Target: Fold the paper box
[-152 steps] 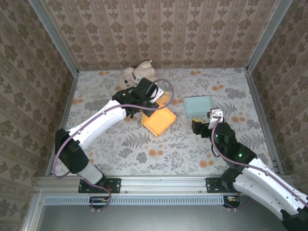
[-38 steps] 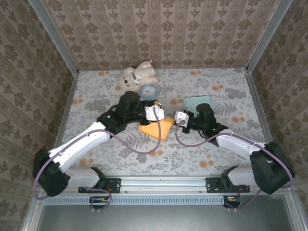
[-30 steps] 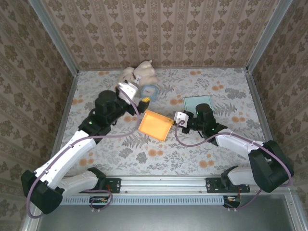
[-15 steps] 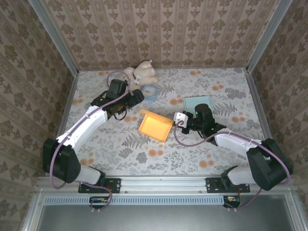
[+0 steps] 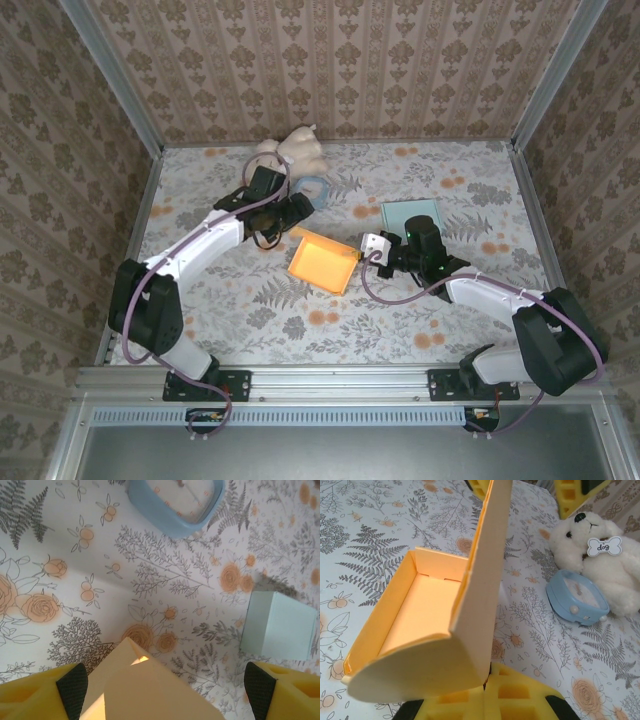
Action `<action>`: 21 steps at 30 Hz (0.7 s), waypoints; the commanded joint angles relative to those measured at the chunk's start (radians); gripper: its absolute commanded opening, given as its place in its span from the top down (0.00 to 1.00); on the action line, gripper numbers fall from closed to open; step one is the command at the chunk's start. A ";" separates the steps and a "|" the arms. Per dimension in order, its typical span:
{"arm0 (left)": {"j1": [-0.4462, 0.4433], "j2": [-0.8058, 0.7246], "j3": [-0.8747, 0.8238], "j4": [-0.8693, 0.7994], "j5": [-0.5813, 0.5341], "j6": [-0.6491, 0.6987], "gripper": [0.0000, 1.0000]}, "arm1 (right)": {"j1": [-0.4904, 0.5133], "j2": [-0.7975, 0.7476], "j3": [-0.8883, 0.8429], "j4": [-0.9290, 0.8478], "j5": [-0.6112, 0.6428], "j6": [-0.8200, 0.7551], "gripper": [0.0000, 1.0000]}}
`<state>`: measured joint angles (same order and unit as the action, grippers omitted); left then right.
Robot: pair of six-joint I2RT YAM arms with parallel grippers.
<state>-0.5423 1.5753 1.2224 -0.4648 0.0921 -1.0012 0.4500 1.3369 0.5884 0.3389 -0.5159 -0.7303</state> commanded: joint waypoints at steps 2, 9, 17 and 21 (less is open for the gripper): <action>-0.041 0.007 0.036 0.002 -0.017 -0.030 0.15 | 0.006 0.008 0.023 -0.014 -0.012 -0.014 1.00; -0.063 0.039 0.047 -0.007 0.001 -0.050 0.17 | 0.006 0.014 0.026 -0.015 0.001 -0.008 1.00; -0.125 0.045 0.058 -0.046 -0.013 -0.108 0.16 | 0.006 0.027 0.044 -0.020 0.091 0.018 1.00; -0.161 0.040 0.055 -0.044 -0.014 -0.160 0.16 | 0.006 0.028 0.047 -0.021 0.094 0.028 1.00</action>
<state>-0.6754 1.6104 1.2522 -0.4892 0.0715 -1.1015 0.4496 1.3552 0.6071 0.3149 -0.4450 -0.7223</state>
